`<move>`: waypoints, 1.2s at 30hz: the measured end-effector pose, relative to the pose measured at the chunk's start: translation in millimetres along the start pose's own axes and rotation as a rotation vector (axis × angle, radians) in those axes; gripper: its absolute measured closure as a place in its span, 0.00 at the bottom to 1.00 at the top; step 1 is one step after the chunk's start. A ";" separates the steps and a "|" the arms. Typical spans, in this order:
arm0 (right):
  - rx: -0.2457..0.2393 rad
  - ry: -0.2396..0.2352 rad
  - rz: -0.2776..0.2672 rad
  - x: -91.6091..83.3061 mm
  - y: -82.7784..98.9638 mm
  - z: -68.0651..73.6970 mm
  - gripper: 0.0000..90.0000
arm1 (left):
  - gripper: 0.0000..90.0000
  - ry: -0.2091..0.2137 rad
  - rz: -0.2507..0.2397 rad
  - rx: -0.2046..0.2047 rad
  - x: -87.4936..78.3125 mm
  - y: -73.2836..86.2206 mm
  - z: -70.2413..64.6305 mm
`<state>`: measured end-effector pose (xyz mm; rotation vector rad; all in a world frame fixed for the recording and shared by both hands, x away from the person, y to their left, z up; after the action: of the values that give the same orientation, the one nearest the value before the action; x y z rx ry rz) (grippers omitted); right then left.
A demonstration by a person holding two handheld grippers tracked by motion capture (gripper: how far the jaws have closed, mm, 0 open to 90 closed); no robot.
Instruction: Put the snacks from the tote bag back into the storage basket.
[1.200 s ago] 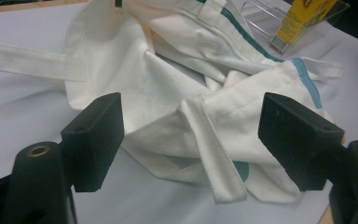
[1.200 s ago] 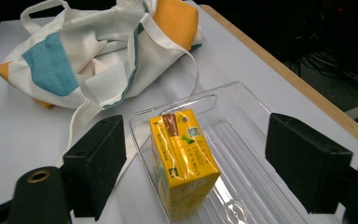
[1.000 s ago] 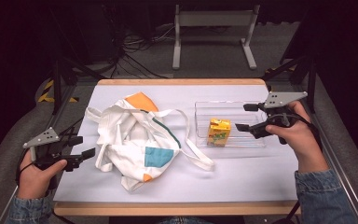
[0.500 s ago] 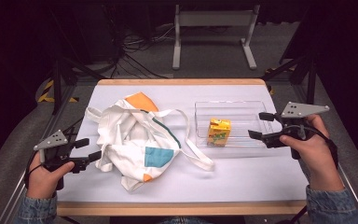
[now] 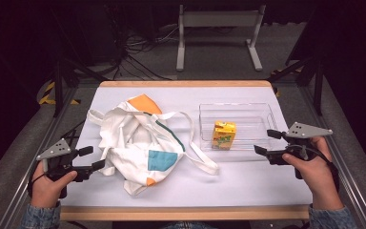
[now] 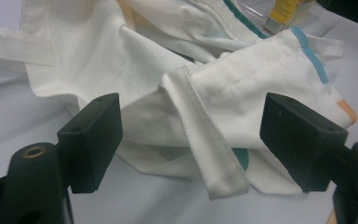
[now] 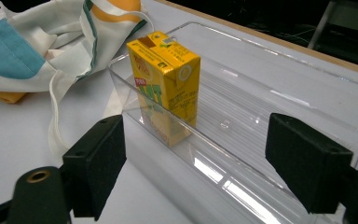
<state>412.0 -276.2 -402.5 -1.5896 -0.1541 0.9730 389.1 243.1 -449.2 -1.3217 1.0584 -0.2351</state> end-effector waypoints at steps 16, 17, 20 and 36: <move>-0.008 -0.021 0.010 12.9 44.0 2.1 0.21 | 0.25 0.018 0.015 0.014 12.8 17.7 0.9; -0.011 -0.014 0.014 13.6 47.3 0.3 0.21 | 0.25 0.020 0.014 0.012 13.2 18.1 1.4; 0.003 -0.011 0.021 16.1 56.8 -3.9 0.21 | 0.25 0.021 0.015 0.018 14.5 19.7 2.3; 0.065 0.058 0.099 33.0 86.8 -26.2 0.19 | 0.23 0.075 0.010 -0.006 21.6 31.5 4.7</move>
<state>414.9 -301.4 -495.6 -1.5756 -0.0033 0.9972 391.5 241.0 -487.5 -1.3213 1.1292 -0.2757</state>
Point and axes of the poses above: each handheld gripper's, and its own axes: x roughly forward along the jaws, y roughly out of its underside, z roughly to its left, the point moved 10 cm from there along x, roughly forward along the jaws, and after that the axes turned 4 degrees about x, right-handed, at the moved point
